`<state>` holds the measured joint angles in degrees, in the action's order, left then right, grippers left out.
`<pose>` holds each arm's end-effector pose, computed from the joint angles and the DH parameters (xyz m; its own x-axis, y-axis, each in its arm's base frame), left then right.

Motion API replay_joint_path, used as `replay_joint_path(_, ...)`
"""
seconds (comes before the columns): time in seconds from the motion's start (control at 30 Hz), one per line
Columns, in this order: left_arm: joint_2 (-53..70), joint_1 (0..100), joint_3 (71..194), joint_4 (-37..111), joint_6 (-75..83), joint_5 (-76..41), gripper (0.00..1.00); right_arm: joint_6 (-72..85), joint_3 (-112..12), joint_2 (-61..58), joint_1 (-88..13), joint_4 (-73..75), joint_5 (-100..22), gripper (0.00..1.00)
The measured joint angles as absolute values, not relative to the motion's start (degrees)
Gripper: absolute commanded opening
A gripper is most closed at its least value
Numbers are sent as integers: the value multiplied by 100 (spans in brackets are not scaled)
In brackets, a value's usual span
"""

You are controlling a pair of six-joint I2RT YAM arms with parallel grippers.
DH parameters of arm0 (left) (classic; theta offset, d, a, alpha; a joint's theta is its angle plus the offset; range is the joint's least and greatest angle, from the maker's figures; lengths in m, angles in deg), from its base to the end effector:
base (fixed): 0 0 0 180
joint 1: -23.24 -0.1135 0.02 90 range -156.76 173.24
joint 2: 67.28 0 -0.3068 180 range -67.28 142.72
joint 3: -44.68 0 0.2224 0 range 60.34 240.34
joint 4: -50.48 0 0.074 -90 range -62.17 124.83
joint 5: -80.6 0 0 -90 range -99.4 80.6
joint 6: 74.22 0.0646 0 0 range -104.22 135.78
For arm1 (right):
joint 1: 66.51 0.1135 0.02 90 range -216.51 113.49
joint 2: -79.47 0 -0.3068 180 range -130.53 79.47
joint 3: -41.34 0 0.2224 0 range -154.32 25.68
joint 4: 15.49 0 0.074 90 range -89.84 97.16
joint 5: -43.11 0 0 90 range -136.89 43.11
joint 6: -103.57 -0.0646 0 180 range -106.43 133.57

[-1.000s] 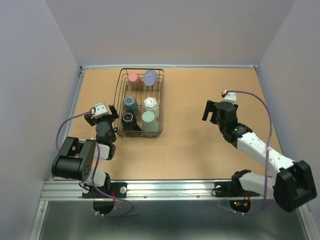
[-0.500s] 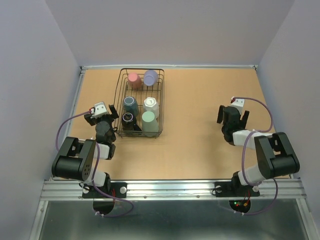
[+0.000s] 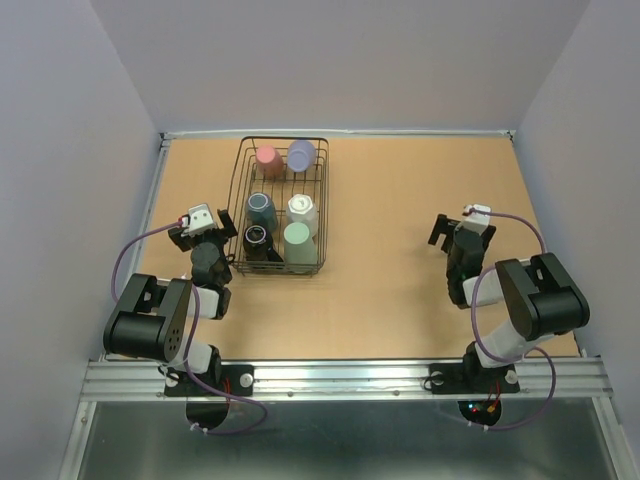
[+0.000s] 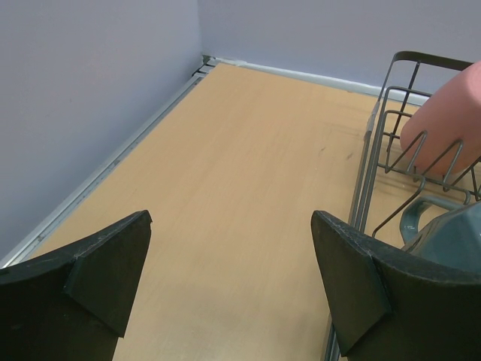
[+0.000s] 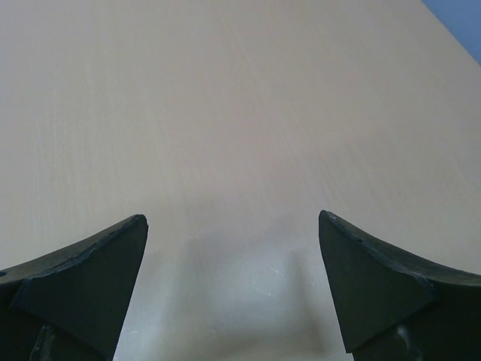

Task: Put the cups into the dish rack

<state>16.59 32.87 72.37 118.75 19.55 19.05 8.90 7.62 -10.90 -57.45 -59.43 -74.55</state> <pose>0.2407 -0.0096 0.2612 0.1855 0.0272 -0.9823 -0.3251 0.9450 -0.0353 0.2736 0.0133 0.2056 -0.1915 0.0425 -0.9806 0.3244 0.9457 -0.0224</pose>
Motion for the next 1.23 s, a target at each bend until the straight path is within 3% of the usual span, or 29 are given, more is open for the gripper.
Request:
replay_joint_path(0.43,1659,3287,7237,11875,1953,1905,99,881,1310,-1326,-6169,-7125,-6365,100)
replay_joint_path(1.23,1659,3287,7237,11875,1953,1905,99,881,1310,-1326,-6169,-7235,-6268,100)
